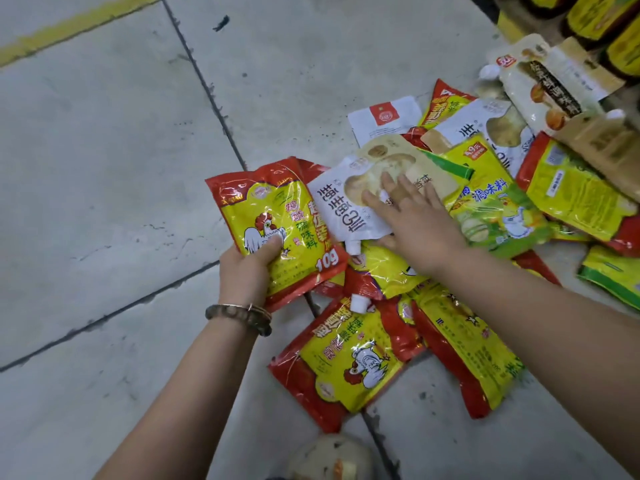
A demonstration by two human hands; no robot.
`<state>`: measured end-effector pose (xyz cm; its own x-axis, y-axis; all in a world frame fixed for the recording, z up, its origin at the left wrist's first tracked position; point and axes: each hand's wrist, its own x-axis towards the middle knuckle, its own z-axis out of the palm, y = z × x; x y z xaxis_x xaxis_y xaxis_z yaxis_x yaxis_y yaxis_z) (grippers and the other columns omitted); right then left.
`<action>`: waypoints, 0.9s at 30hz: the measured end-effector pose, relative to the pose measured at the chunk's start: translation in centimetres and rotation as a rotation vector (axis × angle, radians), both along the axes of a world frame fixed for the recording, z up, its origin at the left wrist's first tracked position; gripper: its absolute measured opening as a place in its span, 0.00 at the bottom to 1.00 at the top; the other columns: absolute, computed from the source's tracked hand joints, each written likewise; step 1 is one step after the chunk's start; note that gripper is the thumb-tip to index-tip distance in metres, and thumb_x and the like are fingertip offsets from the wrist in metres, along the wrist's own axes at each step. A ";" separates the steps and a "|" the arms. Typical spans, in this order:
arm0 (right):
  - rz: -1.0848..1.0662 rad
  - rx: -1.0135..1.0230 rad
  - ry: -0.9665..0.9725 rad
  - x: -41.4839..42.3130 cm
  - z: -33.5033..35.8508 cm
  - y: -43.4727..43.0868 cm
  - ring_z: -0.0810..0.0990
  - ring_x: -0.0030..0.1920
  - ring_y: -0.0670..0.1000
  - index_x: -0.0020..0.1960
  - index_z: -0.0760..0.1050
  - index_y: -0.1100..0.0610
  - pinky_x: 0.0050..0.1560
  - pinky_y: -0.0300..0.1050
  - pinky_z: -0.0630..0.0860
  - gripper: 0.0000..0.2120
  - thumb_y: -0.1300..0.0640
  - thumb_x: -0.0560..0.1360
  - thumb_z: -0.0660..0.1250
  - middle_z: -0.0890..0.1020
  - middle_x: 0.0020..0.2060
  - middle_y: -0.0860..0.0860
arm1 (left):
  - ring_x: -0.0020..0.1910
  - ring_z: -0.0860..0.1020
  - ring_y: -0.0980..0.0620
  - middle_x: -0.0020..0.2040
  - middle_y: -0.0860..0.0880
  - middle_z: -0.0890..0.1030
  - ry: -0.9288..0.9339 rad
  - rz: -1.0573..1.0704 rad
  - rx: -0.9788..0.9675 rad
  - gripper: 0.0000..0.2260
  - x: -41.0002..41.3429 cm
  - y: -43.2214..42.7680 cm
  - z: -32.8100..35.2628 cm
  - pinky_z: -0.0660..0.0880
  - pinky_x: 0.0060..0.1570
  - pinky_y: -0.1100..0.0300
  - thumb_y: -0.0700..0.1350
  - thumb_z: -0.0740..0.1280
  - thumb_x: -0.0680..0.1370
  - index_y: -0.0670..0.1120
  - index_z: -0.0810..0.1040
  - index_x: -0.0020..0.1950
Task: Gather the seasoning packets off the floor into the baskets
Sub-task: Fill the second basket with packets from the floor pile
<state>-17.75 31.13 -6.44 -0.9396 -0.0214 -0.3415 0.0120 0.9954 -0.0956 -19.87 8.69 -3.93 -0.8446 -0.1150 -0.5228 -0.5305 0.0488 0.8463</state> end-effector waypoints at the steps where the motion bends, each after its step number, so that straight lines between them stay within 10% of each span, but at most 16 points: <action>1: -0.003 -0.005 0.040 0.3 -0.4 -0.2 0.45 0.77 0.57 0.78 0.46 0.47 0.74 0.55 0.43 0.30 0.46 0.80 0.56 0.45 0.77 0.54 | 0.38 0.82 0.49 0.40 0.50 0.83 0.006 0.020 0.002 0.03 0.0 0.0 0.0 0.81 0.43 0.52 0.38 0.69 0.74 0.46 0.79 0.43; 7: -0.124 -0.274 0.622 1.6 0.0 -0.4 0.76 0.63 0.63 0.57 0.80 0.59 0.68 0.61 0.57 0.16 0.57 0.76 0.58 0.81 0.57 0.58 | 0.39 0.83 0.52 0.44 0.50 0.83 0.110 0.073 0.051 0.05 -0.5 -0.7 0.5 0.81 0.42 0.52 0.37 0.68 0.75 0.47 0.79 0.46; 14: -0.470 -0.522 1.102 2.3 7.3 1.7 0.75 0.41 0.50 0.52 0.78 0.61 0.51 0.41 0.72 0.12 0.59 0.79 0.57 0.80 0.41 0.51 | 0.41 0.83 0.49 0.40 0.52 0.85 0.161 0.086 0.146 0.05 -1.8 -0.8 1.1 0.80 0.43 0.50 0.38 0.66 0.76 0.47 0.79 0.47; 19: -0.861 -0.844 0.922 1.2 8.8 2.8 0.65 0.32 0.35 0.41 0.74 0.65 0.37 0.35 0.63 0.11 0.61 0.78 0.58 0.67 0.31 0.42 | 0.39 0.83 0.50 0.39 0.51 0.84 0.127 -0.086 0.170 0.05 -1.0 2.1 0.7 0.80 0.43 0.51 0.38 0.66 0.76 0.46 0.79 0.48; 24: -0.920 -0.899 0.682 1.3 6.8 -0.8 0.72 0.39 0.48 0.44 0.78 0.61 0.42 0.43 0.67 0.10 0.62 0.79 0.60 0.76 0.35 0.50 | 0.51 0.81 0.42 0.48 0.47 0.84 0.012 -0.279 0.165 0.21 0.1 4.9 0.9 0.74 0.57 0.43 0.69 0.65 0.68 0.54 0.84 0.43; 27: -1.038 -0.872 0.613 1.4 4.5 -2.0 0.76 0.44 0.59 0.46 0.79 0.63 0.47 0.50 0.73 0.11 0.60 0.79 0.60 0.81 0.40 0.58 | 0.51 0.81 0.43 0.51 0.43 0.83 -0.173 -0.289 0.459 0.31 0.5 5.4 1.3 0.78 0.54 0.49 0.68 0.62 0.61 0.47 0.80 0.53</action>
<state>-16.35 29.09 -1.89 -0.6523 0.7468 -0.1298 0.4016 0.1952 -0.8948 -19.38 14.08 -2.62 -0.7058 0.3796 -0.5982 -0.6829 -0.1396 0.7171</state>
